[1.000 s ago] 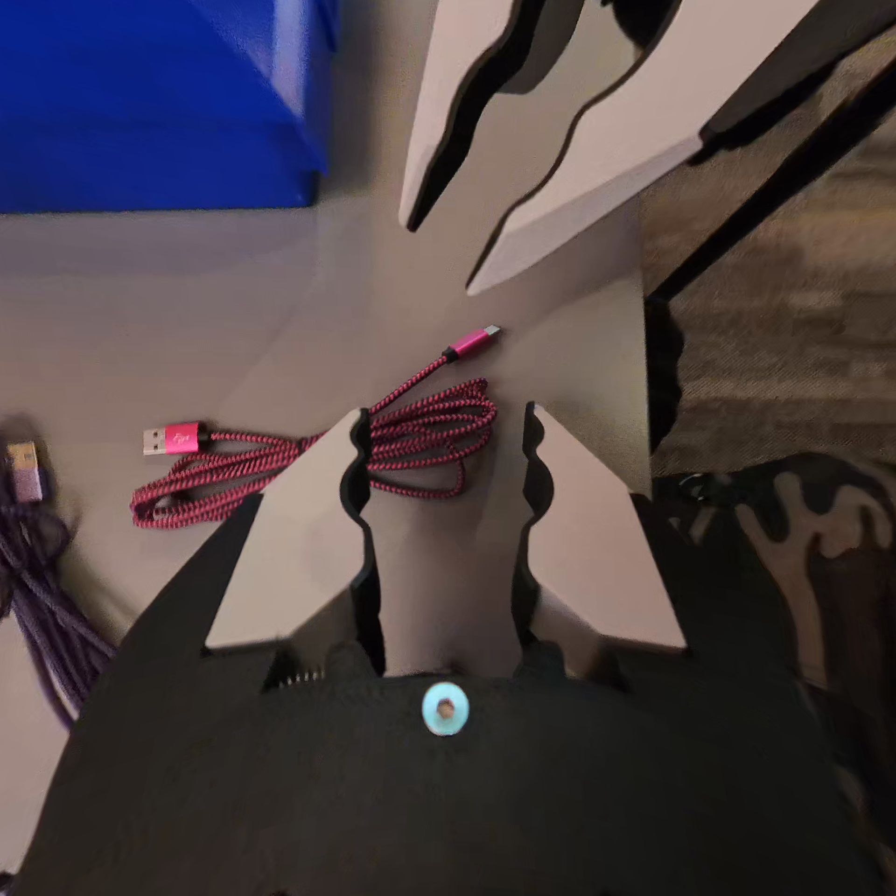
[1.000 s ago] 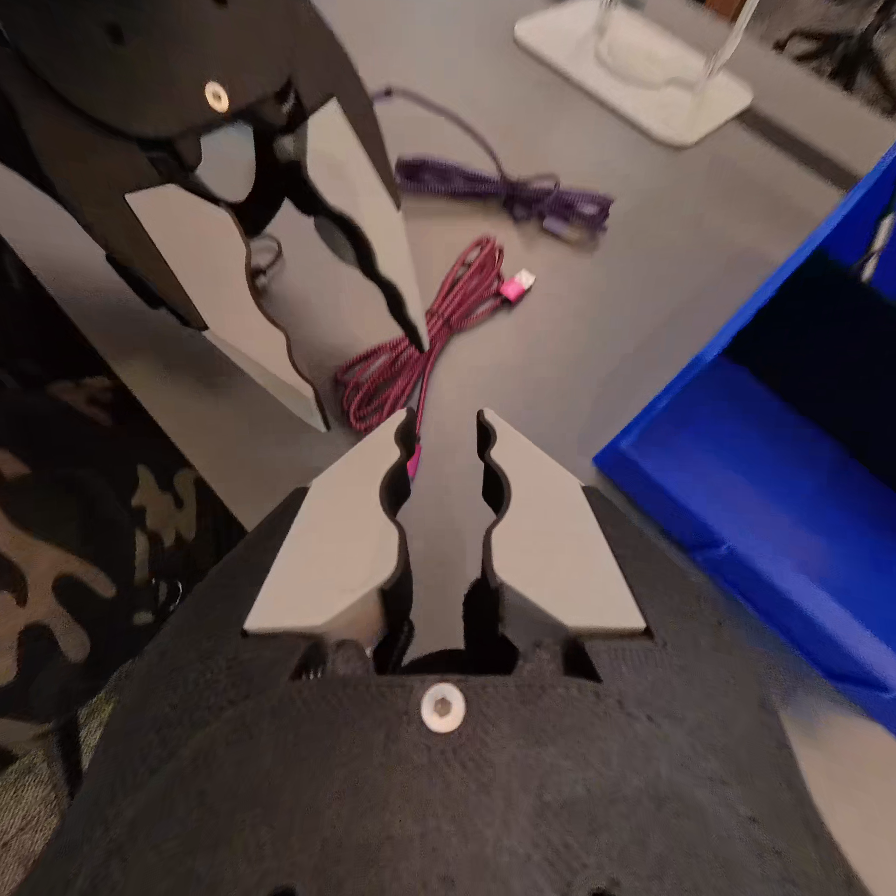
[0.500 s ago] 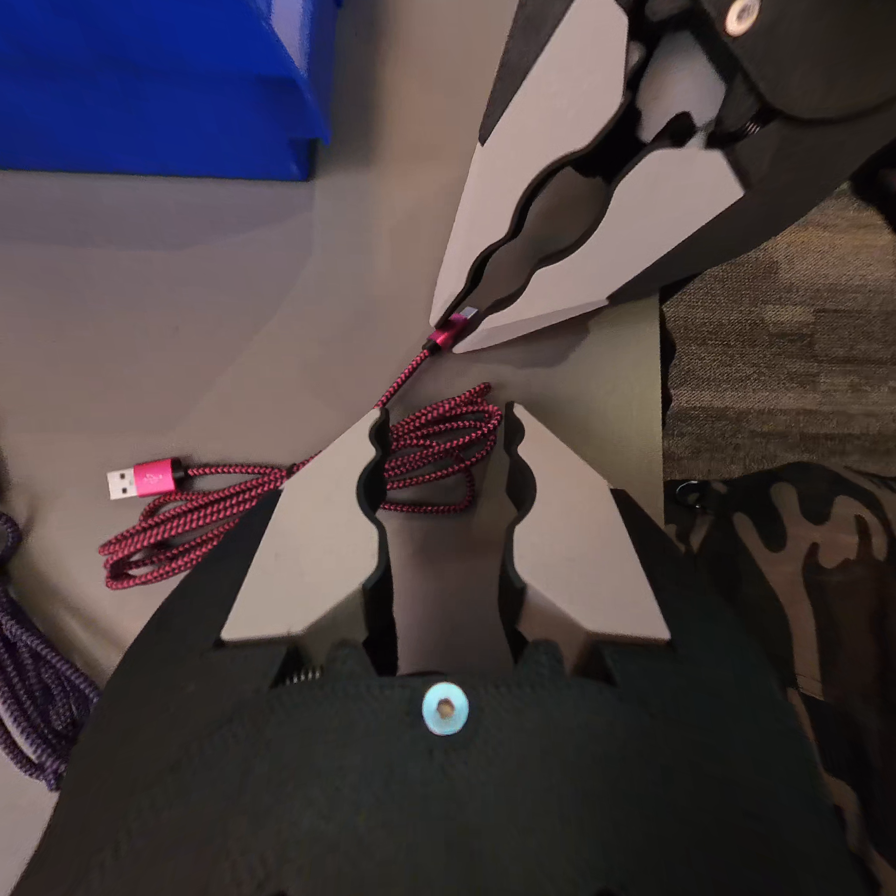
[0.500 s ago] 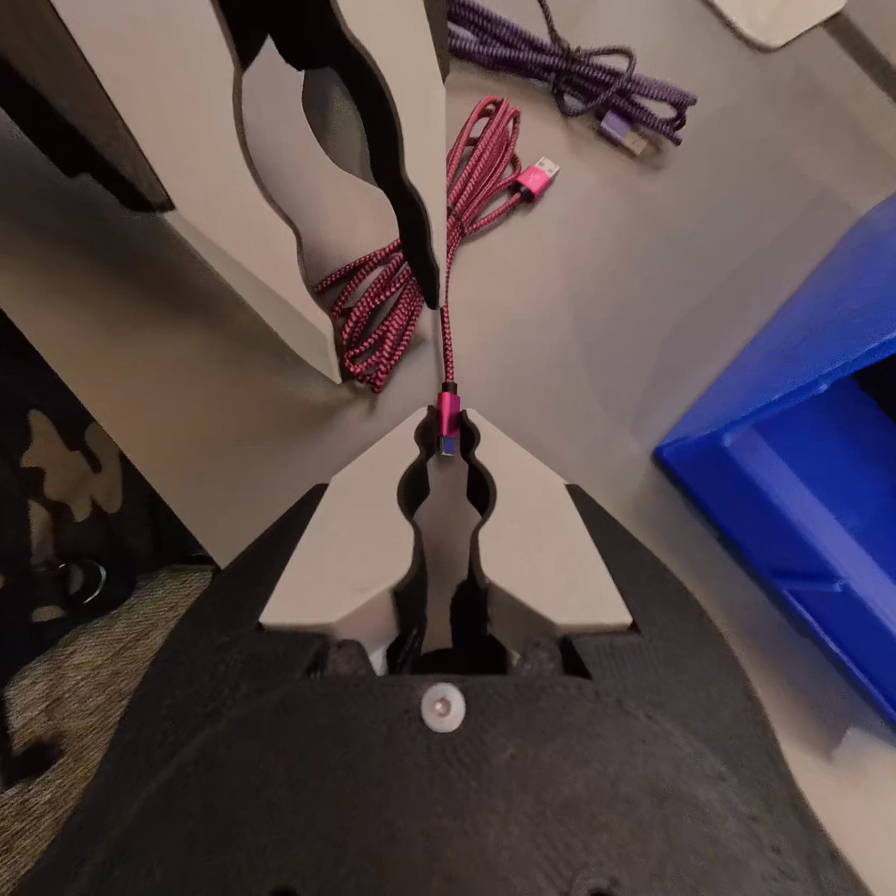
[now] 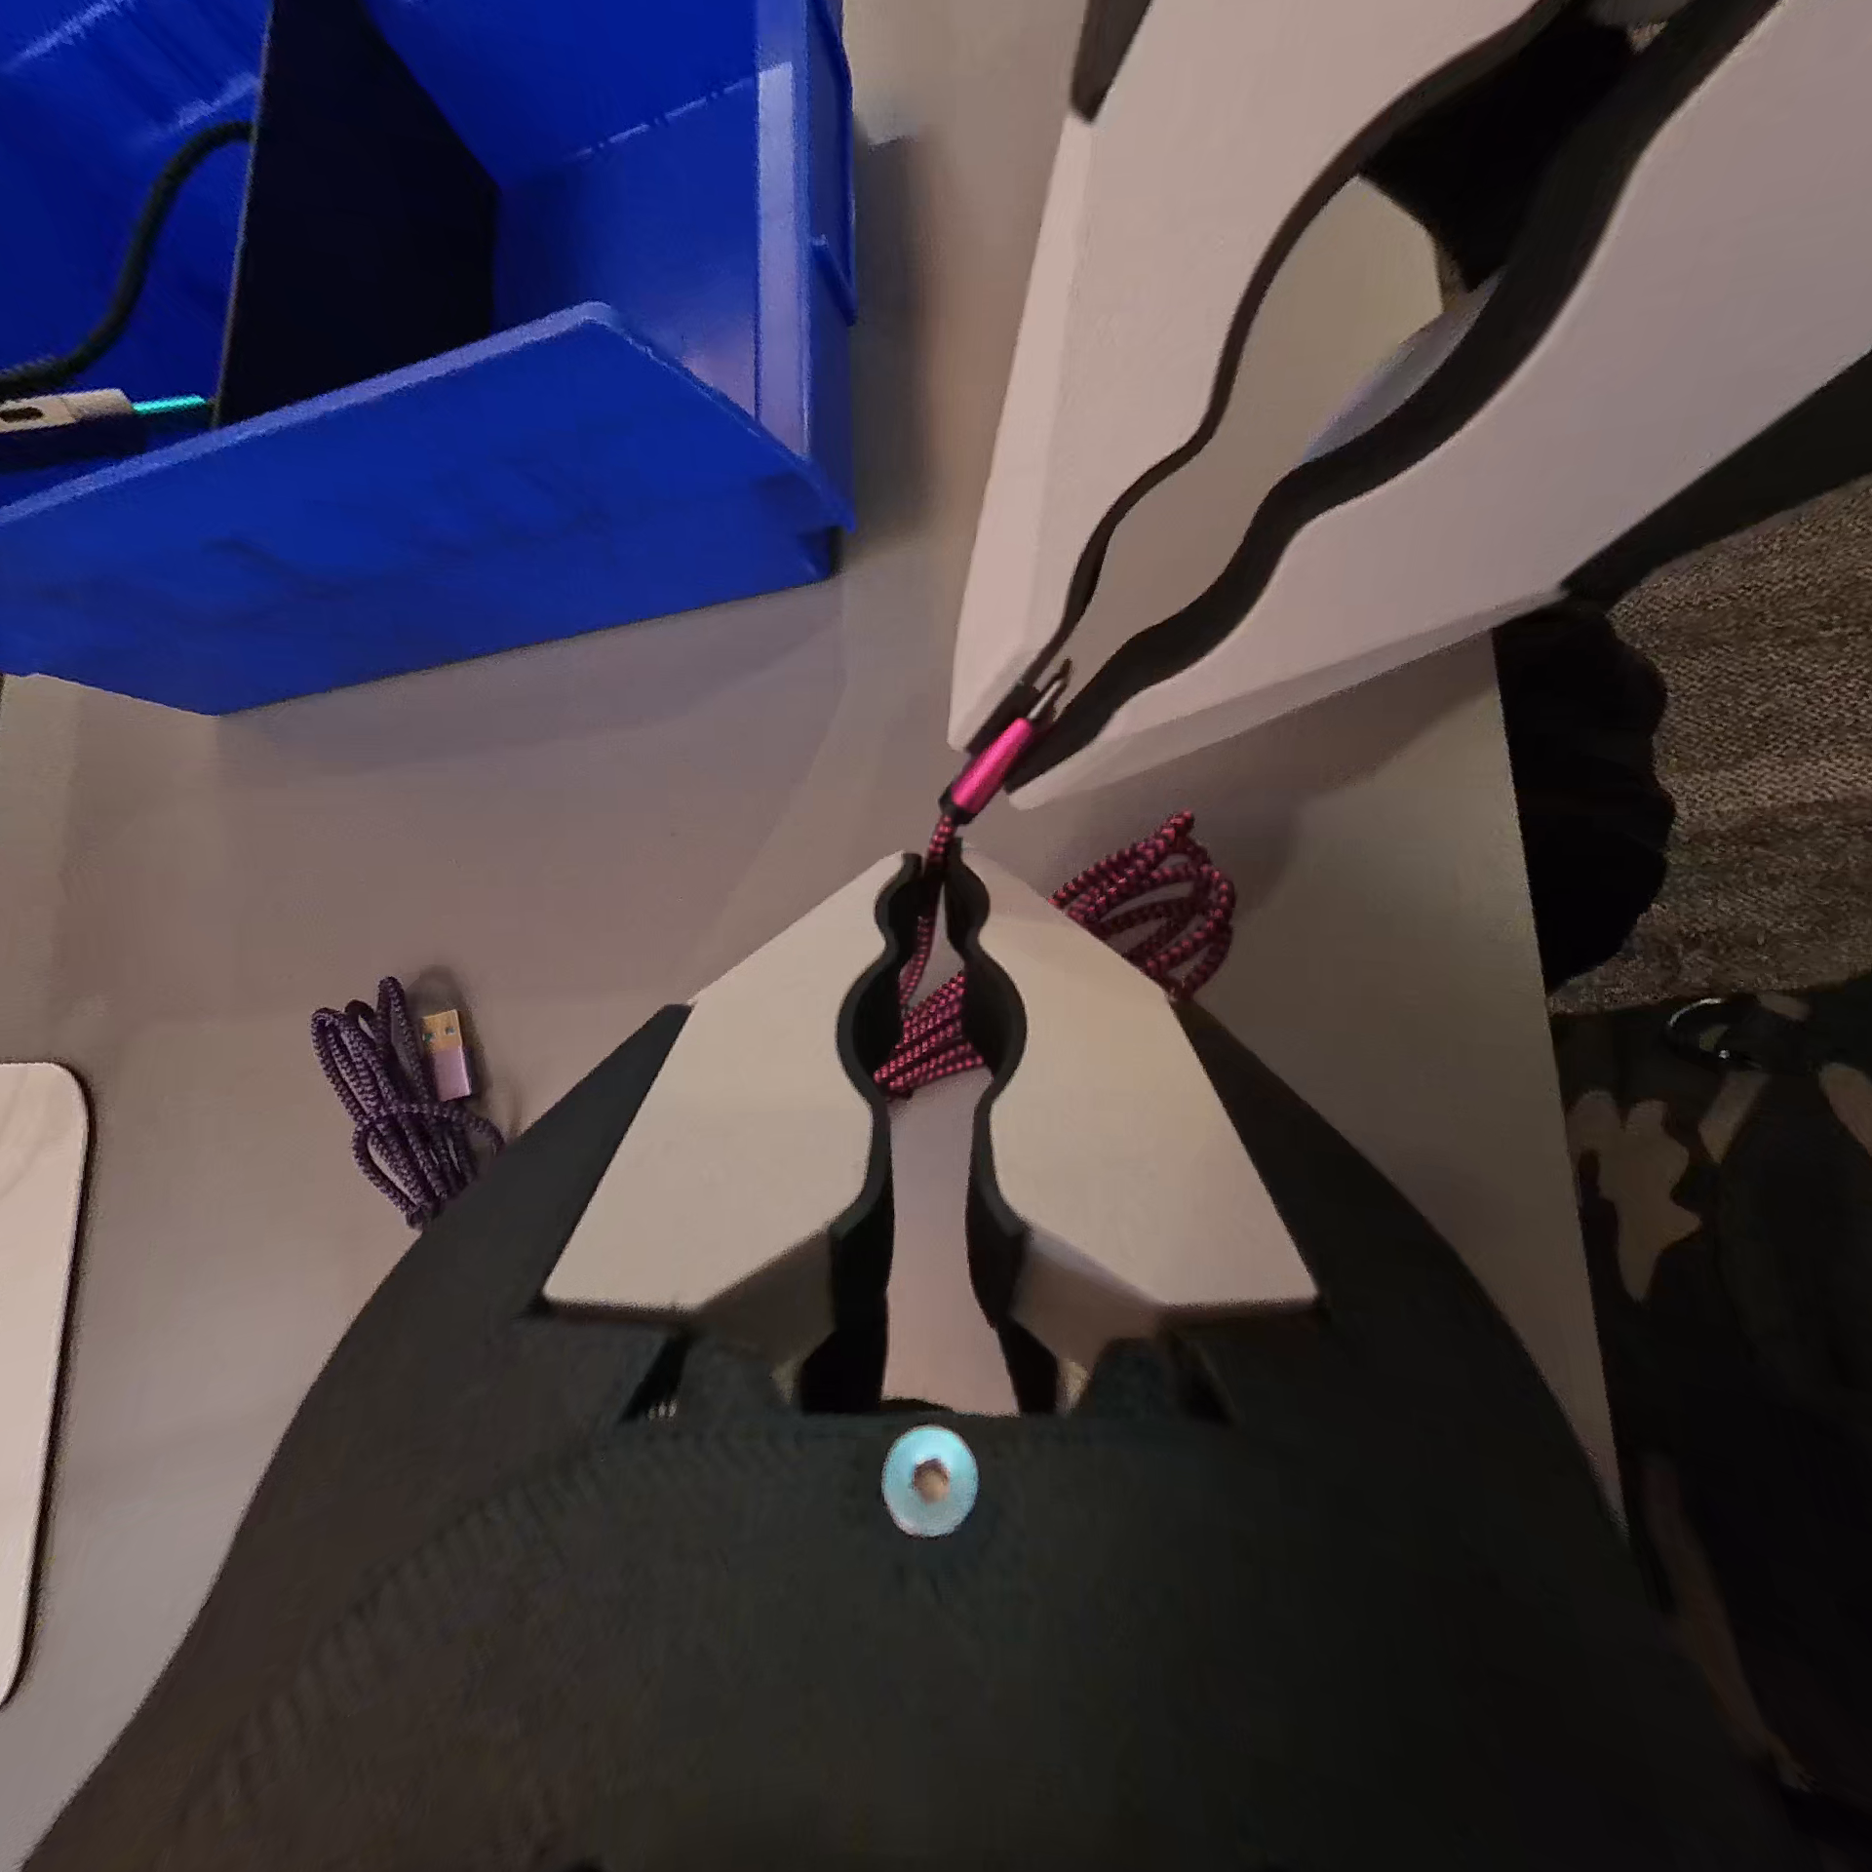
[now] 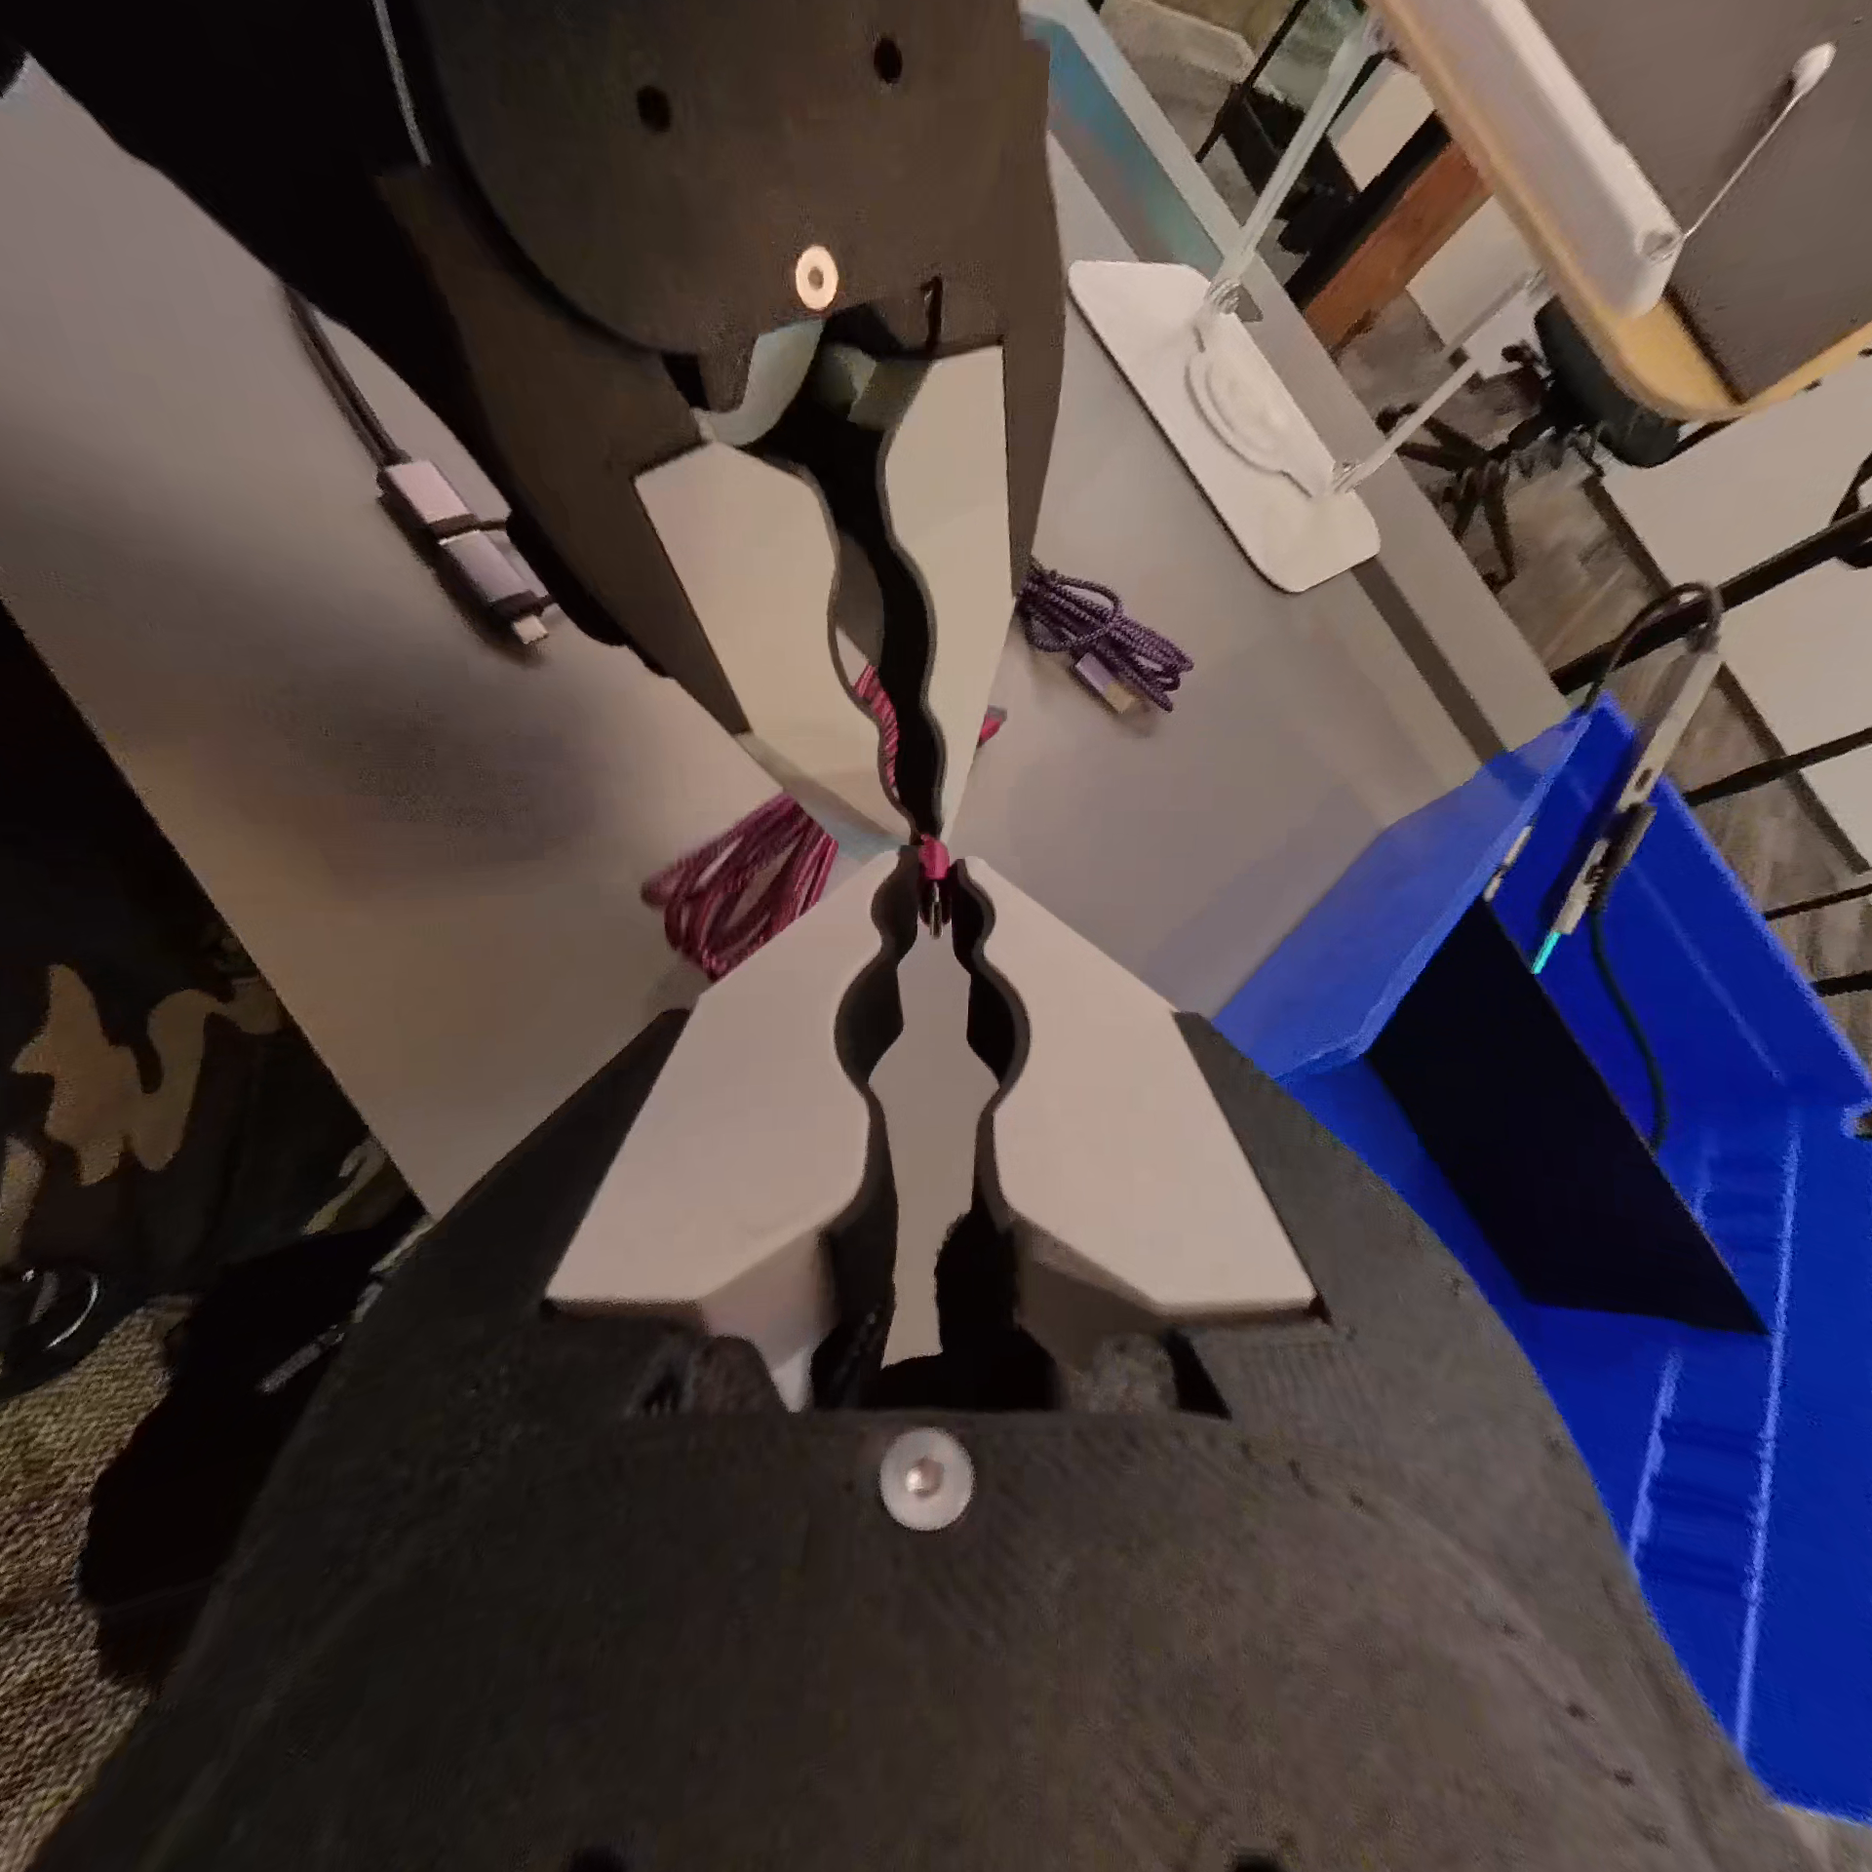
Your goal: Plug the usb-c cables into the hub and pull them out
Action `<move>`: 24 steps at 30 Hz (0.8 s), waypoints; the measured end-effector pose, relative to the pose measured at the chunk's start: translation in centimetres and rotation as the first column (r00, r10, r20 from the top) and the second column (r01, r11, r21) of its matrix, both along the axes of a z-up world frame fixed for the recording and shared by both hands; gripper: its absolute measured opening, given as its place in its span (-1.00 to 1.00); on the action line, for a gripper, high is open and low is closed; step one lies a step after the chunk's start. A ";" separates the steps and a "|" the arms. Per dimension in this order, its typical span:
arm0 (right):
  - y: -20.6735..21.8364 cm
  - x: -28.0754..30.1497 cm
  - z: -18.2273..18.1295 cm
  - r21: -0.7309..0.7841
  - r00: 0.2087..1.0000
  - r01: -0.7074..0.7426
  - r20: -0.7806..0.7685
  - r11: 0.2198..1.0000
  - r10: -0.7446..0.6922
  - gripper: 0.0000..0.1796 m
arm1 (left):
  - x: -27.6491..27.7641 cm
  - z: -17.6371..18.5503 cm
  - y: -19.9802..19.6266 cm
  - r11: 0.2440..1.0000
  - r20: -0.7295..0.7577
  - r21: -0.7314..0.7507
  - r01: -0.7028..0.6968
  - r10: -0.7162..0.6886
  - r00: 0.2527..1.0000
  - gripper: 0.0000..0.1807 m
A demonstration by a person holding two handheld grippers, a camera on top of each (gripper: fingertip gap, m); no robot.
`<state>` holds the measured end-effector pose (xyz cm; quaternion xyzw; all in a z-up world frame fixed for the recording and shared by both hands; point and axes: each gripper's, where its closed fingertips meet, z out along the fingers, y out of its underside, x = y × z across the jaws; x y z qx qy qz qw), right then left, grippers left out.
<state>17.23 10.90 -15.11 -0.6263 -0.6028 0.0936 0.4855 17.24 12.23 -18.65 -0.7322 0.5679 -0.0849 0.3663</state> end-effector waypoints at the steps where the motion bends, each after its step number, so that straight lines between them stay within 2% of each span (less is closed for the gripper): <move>1: 0.1 -0.2 0.2 0.000 1.000 -0.003 -0.010 1.000 0.003 -0.96 | 0.0 0.0 0.0 1.000 0.016 -0.004 -0.005 0.005 1.000 -1.00; 4: 1.0 -0.6 1.9 0.024 0.992 0.028 -0.123 0.999 -0.025 -0.94 | 0.0 1.5 0.6 0.997 0.162 -0.028 -0.070 0.074 0.984 -1.00; 7: 1.7 -0.5 4.3 0.007 0.953 0.092 -0.290 0.996 -0.086 -0.90 | -0.2 3.9 1.1 0.988 0.366 -0.107 -0.110 0.142 0.920 -1.00; 9: 1.6 -1.0 5.3 -0.047 0.910 0.064 -0.407 0.997 -0.077 -0.72 | 0.0 5.6 0.8 0.975 0.511 -0.212 -0.063 0.165 0.844 -1.00; 12: 1.7 -1.7 6.1 -0.102 0.851 0.004 -0.523 0.995 -0.057 -0.75 | 0.1 7.1 -0.1 0.958 0.632 -0.281 0.049 0.146 0.761 -1.00; 14: 1.3 -2.5 6.7 -0.160 0.804 -0.083 -0.594 0.984 -0.029 -0.78 | 0.2 7.5 -0.7 0.946 0.675 -0.304 0.112 0.131 0.726 -1.00; 16: 0.7 -3.3 7.3 -0.210 0.757 -0.190 -0.653 0.959 0.008 -0.91 | 0.4 7.9 -1.6 0.936 0.707 -0.303 0.181 0.093 0.702 -1.00; 19: -0.3 -4.0 7.4 -0.275 0.695 -0.365 -0.717 0.890 0.063 -0.94 | 0.5 8.0 -2.3 0.924 0.735 -0.305 0.231 0.074 0.674 -1.00; 22: 0.0 -3.6 7.4 -0.275 0.681 -0.384 -0.729 0.882 0.070 -0.93 | 0.1 7.9 -2.1 0.928 0.740 -0.303 0.217 0.086 0.667 -0.99; 24: 0.0 -3.6 7.2 -0.257 0.719 -0.351 -0.690 0.900 0.084 -0.95 | -1.0 8.4 -1.8 0.947 0.734 -0.268 0.175 0.082 0.674 -0.83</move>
